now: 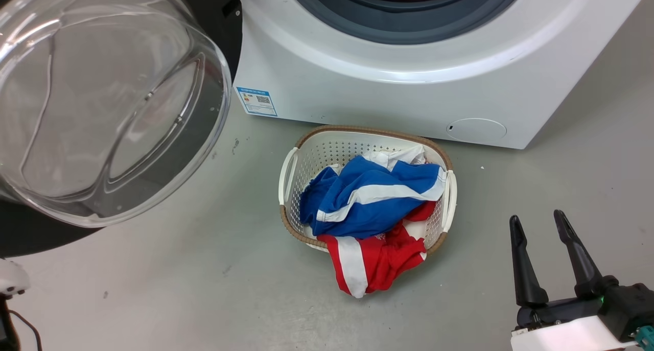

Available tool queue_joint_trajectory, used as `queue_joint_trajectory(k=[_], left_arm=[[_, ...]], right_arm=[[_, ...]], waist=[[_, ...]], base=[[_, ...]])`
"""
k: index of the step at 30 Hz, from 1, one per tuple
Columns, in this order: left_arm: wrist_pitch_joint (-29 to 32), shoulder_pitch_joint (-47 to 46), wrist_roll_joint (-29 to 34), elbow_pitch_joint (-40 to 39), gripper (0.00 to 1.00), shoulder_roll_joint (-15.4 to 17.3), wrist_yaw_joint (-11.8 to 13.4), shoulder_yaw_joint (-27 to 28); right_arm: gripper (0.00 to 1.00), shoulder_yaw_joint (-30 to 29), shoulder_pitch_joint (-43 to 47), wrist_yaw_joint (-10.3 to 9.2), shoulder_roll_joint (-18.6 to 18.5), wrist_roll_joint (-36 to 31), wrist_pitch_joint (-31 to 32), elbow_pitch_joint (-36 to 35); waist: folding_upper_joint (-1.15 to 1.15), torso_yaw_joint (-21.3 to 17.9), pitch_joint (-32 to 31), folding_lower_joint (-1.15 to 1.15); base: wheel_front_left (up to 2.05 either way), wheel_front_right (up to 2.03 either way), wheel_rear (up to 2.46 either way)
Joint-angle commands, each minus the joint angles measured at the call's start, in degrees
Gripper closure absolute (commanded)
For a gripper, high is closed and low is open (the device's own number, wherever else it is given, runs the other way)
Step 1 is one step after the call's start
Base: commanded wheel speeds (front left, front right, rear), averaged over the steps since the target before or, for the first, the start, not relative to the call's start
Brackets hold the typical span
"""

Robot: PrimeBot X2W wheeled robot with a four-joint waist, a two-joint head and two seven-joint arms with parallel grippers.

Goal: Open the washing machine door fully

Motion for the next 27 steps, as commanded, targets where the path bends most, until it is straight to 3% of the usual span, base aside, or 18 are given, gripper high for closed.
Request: queue_joint_trajectory(k=[1, 12, 21, 22, 23, 27], left_arm=[[0.1, -1.5, -0.2, 1.5, 1.0, 0.8, -0.4, 0.9], [0.1, -3.9, 1.6, 7.7, 1.0, 1.6, -3.0, 3.0], [0.1, 1.7, 5.3, -1.8, 1.0, -2.2, -5.5, 3.8], [0.1, 2.6, 6.0, -3.6, 0.35, -2.7, -5.6, 3.6], [0.1, 3.4, 6.5, -5.3, 0.0, -3.4, -5.7, 3.5], [0.1, 6.5, 8.6, -12.1, 0.0, -5.6, -5.5, 2.5]], right_arm=[[0.0, -0.2, -0.8, -0.01, 0.1, -0.2, -0.1, 0.0], [0.0, -0.3, -0.7, -0.01, 0.1, -0.1, -0.1, 0.7], [0.0, -0.5, 1.3, -0.01, 0.1, 1.0, -0.1, 1.1], [0.0, -0.6, 1.5, -0.01, 0.1, 1.2, -0.1, 1.1], [0.0, -0.6, 1.8, -0.01, 0.1, 1.4, -0.1, 1.1], [0.0, -0.6, 2.8, -0.01, 0.1, 1.7, -0.1, 1.3]], waist=[[0.0, -0.2, 0.2, -0.01], [0.0, -1.3, -1.1, -0.01], [0.0, -2.3, -6.3, -0.01], [0.0, -2.4, -6.9, -0.01], [0.0, -2.4, -7.5, -0.01], [0.0, -2.7, -9.5, -0.01]], base=[[0.0, 0.0, 0.0], [0.0, 0.0, 0.0], [0.0, 0.0, 0.0], [0.0, 0.0, 0.0], [0.0, 0.0, 0.0], [0.0, 0.0, 0.0]])
